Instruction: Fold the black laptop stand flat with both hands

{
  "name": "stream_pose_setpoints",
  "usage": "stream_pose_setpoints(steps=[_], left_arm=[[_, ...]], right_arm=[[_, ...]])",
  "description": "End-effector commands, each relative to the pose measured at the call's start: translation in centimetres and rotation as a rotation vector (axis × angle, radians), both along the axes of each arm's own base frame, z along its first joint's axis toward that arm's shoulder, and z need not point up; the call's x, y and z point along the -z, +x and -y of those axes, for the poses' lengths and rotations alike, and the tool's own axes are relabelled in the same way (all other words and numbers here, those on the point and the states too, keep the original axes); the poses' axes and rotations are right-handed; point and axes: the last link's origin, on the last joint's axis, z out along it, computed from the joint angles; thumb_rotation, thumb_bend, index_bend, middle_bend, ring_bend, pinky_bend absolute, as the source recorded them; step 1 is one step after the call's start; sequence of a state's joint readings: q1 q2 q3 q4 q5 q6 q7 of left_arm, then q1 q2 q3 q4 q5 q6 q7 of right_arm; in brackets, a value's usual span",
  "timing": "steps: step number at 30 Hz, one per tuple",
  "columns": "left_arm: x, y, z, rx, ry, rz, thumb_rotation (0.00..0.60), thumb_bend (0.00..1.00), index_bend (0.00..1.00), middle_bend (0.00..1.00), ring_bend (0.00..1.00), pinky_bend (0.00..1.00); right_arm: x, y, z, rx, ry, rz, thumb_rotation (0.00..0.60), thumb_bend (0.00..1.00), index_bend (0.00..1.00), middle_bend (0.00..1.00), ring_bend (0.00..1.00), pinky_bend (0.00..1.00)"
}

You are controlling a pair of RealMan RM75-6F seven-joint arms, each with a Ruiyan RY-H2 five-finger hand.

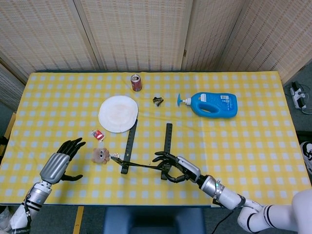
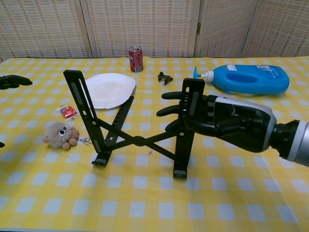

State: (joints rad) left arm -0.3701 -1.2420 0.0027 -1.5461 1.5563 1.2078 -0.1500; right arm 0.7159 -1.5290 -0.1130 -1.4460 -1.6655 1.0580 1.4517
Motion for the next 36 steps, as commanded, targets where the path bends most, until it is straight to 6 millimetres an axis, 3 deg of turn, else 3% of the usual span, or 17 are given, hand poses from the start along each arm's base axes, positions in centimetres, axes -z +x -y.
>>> stream_pose_setpoints(steps=[1, 20, 36], left_arm=[[0.0, 0.0, 0.0, 0.001, -0.001, -0.001, 0.600, 0.13, 0.03, 0.04, 0.04, 0.00], [0.0, 0.2, 0.3, 0.013, 0.004, 0.000, 0.600, 0.13, 0.03, 0.04, 0.04, 0.00], [0.1, 0.3, 0.1, 0.018, 0.017, 0.007, 0.600, 0.13, 0.03, 0.05, 0.04, 0.00]], right_arm=[[0.7, -0.2, -0.1, 0.099, 0.108, 0.028, 0.600, 0.52, 0.14, 0.23, 0.27, 0.03], [1.6, -0.8, -1.0, 0.252, 0.317, 0.087, 0.600, 0.52, 0.15, 0.23, 0.27, 0.04], [0.7, -1.2, -1.2, 0.269, 0.319, 0.120, 0.600, 0.52, 0.14, 0.23, 0.26, 0.04]])
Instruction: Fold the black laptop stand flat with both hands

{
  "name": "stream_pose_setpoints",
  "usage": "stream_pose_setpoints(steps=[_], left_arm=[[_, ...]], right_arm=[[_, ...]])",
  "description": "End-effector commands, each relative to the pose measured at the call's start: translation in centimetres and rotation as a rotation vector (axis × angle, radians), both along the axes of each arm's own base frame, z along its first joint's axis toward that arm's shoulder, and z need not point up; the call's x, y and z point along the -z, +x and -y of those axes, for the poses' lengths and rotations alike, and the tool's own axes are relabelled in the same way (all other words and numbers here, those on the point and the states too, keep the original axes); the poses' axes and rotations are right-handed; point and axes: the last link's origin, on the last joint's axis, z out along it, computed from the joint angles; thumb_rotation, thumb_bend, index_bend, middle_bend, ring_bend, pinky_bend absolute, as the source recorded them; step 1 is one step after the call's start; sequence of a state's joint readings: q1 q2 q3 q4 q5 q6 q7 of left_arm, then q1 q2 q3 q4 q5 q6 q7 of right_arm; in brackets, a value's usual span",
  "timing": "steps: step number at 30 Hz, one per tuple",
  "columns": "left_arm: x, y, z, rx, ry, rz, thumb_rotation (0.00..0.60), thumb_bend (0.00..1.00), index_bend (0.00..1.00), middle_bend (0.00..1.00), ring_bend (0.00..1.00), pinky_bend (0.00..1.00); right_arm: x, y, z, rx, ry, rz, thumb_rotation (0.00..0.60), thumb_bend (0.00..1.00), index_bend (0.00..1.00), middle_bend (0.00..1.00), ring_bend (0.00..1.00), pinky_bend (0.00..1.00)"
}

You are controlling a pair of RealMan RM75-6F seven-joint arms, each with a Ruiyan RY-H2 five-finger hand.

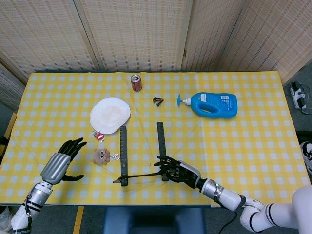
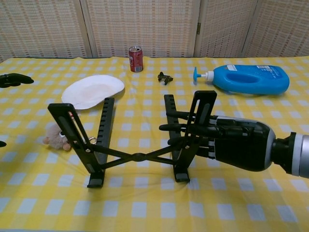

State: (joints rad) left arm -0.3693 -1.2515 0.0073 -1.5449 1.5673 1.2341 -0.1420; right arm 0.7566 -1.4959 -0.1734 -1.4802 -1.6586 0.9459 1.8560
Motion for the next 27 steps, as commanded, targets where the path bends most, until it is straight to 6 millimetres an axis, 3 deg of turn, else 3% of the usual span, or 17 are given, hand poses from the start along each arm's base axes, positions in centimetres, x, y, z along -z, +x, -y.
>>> stream_pose_setpoints(steps=[1, 11, 27], left_arm=[[0.0, -0.1, -0.1, -0.002, 0.005, 0.001, 0.600, 0.13, 0.03, 0.05, 0.04, 0.00], [-1.3, 0.7, -1.3, 0.019, 0.063, 0.011, 0.600, 0.13, 0.03, 0.05, 0.04, 0.00], [-1.6, 1.5, -1.0, 0.019, 0.033, 0.034, 0.600, 0.13, 0.03, 0.05, 0.04, 0.00]], right_arm=[[-0.2, 0.0, 0.1, 0.006, -0.007, 0.009, 0.600, 0.52, 0.14, 0.23, 0.25, 0.04], [-2.7, 1.0, 1.4, -0.128, -0.248, 0.025, 0.600, 0.52, 0.14, 0.22, 0.24, 0.04], [-6.2, 2.2, 1.5, -0.298, -0.404, 0.006, 0.600, 0.52, 0.09, 0.15, 0.18, 0.03]])
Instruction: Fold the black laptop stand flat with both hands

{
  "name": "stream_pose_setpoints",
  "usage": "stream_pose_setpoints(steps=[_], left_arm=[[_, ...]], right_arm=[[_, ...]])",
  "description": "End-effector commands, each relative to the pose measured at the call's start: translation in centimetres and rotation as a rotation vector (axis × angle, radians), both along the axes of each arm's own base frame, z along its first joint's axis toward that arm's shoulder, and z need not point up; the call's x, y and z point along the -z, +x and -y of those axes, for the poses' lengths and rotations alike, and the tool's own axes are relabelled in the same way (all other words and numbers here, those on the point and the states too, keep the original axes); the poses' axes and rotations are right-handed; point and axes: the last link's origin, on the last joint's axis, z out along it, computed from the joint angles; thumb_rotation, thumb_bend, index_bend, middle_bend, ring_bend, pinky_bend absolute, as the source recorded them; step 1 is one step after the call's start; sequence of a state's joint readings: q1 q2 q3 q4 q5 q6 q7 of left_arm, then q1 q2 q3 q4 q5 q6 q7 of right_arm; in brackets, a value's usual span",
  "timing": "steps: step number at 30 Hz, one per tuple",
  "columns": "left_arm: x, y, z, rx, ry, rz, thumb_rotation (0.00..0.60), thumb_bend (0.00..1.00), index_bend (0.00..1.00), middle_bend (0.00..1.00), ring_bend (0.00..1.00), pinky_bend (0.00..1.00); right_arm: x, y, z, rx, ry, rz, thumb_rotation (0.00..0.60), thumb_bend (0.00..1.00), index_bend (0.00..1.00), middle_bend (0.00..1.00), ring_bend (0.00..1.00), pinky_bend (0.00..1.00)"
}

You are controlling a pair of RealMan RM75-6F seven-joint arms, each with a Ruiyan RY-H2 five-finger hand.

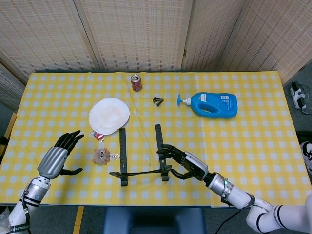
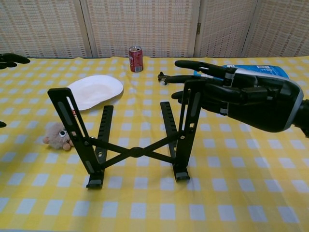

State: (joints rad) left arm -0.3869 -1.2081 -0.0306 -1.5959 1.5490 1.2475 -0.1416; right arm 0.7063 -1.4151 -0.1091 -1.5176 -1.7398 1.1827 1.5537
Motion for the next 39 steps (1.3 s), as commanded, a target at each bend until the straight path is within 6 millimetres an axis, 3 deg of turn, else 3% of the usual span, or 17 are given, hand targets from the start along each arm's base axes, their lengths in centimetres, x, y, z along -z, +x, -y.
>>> stream_pose_setpoints(steps=[1, 11, 25, 32, 39], left_arm=[[0.2, 0.2, 0.3, 0.003, -0.026, 0.009, 0.600, 0.13, 0.03, 0.05, 0.04, 0.00], [3.2, 1.5, 0.7, 0.020, -0.136, 0.035, 0.600, 0.13, 0.05, 0.05, 0.04, 0.00], [8.1, 5.0, -0.2, 0.044, -0.247, 0.084, 0.600, 0.13, 0.07, 0.06, 0.04, 0.00], [9.4, 6.1, 0.4, 0.049, -0.286, 0.112, 0.600, 0.13, 0.06, 0.06, 0.04, 0.00], [10.8, 7.4, -0.4, 0.027, -0.288, 0.180, 0.600, 0.13, 0.08, 0.09, 0.06, 0.00]], right_arm=[[-1.3, 0.6, -0.1, -0.049, -0.045, -0.009, 0.600, 0.52, 0.09, 0.15, 0.18, 0.03], [-2.6, 1.3, -0.6, -0.062, -0.070, -0.040, 0.600, 0.52, 0.08, 0.15, 0.18, 0.03], [-2.1, 0.8, -0.9, -0.032, -0.041, -0.051, 0.600, 0.52, 0.08, 0.15, 0.18, 0.03], [-1.8, 0.6, -1.1, -0.029, -0.029, -0.054, 0.600, 0.52, 0.08, 0.15, 0.18, 0.03], [-1.6, 0.5, -1.4, -0.027, -0.015, -0.051, 0.600, 0.52, 0.08, 0.15, 0.18, 0.03]])
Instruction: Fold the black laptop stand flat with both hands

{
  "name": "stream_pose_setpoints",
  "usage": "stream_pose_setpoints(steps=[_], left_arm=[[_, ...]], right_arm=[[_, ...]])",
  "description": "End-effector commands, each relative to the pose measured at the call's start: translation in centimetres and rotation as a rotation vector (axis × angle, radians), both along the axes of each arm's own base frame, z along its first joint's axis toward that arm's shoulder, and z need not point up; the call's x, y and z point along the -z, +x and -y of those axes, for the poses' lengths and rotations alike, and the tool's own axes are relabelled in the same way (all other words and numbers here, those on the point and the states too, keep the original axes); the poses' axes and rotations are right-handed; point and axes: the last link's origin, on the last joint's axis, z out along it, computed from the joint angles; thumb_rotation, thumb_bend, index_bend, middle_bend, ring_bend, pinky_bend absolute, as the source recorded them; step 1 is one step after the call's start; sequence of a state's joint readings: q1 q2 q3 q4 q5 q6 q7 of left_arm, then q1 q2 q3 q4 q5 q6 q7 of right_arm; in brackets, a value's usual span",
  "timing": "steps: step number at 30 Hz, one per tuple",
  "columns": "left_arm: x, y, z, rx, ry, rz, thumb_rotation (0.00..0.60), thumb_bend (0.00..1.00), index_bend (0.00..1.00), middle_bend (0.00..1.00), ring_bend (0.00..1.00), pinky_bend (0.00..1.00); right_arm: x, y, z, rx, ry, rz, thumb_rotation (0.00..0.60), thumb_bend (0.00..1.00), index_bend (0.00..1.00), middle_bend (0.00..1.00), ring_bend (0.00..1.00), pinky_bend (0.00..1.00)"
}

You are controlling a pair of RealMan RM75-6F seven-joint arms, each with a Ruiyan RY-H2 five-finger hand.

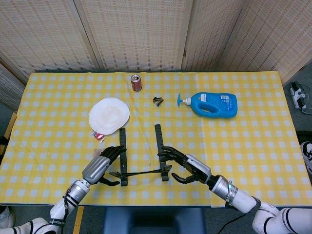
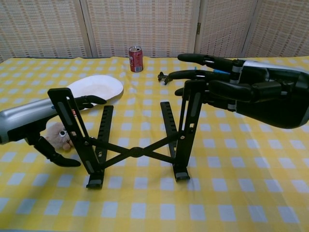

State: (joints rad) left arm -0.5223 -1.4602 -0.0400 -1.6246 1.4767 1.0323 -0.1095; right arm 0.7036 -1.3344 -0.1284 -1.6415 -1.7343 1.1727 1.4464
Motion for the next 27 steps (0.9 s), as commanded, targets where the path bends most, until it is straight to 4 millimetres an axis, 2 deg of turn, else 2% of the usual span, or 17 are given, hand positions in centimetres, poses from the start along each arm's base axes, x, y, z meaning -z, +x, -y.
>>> stream_pose_setpoints(steps=[1, 8, 17, 21, 27], left_arm=[[0.6, 0.6, -0.5, -0.022, 0.001, 0.041, 0.600, 0.13, 0.09, 0.09, 0.07, 0.00], [1.3, 0.7, -1.5, -0.038, 0.020, 0.044, 0.600, 0.13, 0.14, 0.13, 0.11, 0.00], [0.3, 0.0, -3.2, -0.024, 0.125, -0.011, 0.600, 0.13, 0.19, 0.15, 0.12, 0.00], [0.2, 0.1, -3.1, -0.022, 0.124, -0.010, 0.600, 0.13, 0.21, 0.16, 0.12, 0.00], [0.7, -0.3, -2.8, -0.019, 0.098, -0.032, 0.600, 0.13, 0.37, 0.19, 0.13, 0.00]], right_arm=[[0.1, 0.0, -0.2, -0.002, 0.007, 0.000, 0.600, 0.52, 0.08, 0.15, 0.18, 0.03], [0.1, 0.0, -0.9, -0.008, 0.034, 0.010, 0.600, 0.52, 0.08, 0.15, 0.18, 0.03], [-0.1, 0.1, -2.1, -0.024, 0.075, 0.028, 0.600, 0.52, 0.07, 0.15, 0.18, 0.03], [0.1, 0.0, -2.5, -0.031, 0.084, 0.026, 0.600, 0.52, 0.07, 0.15, 0.18, 0.03], [0.1, -0.1, -2.4, -0.024, 0.075, 0.022, 0.600, 0.52, 0.07, 0.15, 0.18, 0.03]])
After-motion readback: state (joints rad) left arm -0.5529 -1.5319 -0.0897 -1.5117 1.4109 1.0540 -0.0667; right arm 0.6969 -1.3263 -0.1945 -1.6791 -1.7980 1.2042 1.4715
